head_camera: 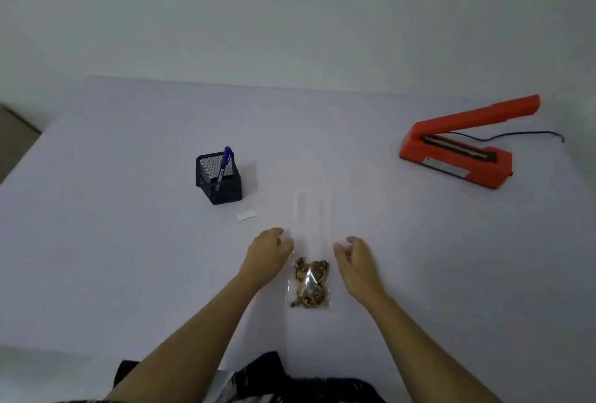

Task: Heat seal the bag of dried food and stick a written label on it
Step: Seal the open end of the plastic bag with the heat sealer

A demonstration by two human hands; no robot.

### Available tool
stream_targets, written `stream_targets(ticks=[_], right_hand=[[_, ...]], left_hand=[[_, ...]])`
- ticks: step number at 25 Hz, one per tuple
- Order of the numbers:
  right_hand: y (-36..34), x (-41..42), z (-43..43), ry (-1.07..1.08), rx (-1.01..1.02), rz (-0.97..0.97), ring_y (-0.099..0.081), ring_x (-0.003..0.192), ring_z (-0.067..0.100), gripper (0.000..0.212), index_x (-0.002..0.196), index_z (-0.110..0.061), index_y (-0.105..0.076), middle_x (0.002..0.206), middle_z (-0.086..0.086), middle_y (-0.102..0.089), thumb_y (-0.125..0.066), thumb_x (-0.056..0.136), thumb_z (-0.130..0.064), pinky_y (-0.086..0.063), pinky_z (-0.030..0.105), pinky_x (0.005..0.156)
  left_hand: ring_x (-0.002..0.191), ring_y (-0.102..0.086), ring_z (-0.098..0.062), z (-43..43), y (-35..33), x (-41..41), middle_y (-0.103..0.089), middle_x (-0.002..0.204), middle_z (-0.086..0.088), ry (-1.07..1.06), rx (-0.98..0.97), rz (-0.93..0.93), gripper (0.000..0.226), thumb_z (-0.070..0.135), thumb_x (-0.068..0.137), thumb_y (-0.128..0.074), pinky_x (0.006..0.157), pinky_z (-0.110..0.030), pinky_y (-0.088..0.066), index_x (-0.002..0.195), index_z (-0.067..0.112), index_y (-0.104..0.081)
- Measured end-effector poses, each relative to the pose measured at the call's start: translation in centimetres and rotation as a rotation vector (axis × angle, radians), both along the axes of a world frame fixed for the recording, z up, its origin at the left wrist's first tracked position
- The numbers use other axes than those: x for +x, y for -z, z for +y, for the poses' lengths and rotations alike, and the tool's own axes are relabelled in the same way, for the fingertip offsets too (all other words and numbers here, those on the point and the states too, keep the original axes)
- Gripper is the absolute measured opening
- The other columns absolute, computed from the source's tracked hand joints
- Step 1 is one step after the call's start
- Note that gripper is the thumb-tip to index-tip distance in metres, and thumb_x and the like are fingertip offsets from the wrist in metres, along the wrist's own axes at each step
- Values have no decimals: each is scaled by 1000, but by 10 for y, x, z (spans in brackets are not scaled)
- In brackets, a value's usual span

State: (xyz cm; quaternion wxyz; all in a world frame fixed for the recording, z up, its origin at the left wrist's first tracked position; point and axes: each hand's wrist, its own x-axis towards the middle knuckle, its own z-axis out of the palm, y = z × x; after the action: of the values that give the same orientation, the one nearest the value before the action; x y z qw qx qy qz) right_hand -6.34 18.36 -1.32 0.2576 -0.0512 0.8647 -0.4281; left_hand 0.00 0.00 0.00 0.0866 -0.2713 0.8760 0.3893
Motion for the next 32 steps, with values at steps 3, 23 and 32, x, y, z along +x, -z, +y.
stream_targets(ticks=[3, 23, 32], right_hand=[[0, -5, -12, 61, -121, -161, -55, 92, 13, 48, 124, -12, -47, 105, 2, -59, -58, 87, -41, -40, 23, 82], [17, -12, -19, 90, -234, -232, -63, 69, 13, 14, 77, -17, -66, 68, -1, -65, -79, 72, -15, -50, 20, 71], [22, -8, -15, 89, -287, -239, -64, 79, 13, 10, 89, -13, -70, 80, 1, -67, -71, 79, -12, -51, 18, 76]], left_hand=[[92, -58, -16, 0, 12, -4, -62, 100, -2, -160, 211, -43, 48, 41, 89, -58, 81, -25, -43, 127, 13, -52], [73, -61, -13, -14, 21, -9, -69, 80, -4, -18, 371, -1, 7, 18, 85, -65, 71, -21, -50, 88, 13, -70], [81, -66, -15, -10, 22, -3, -71, 75, 1, -59, 484, 27, 20, 13, 81, -70, 80, -25, -48, 98, 19, -61]])
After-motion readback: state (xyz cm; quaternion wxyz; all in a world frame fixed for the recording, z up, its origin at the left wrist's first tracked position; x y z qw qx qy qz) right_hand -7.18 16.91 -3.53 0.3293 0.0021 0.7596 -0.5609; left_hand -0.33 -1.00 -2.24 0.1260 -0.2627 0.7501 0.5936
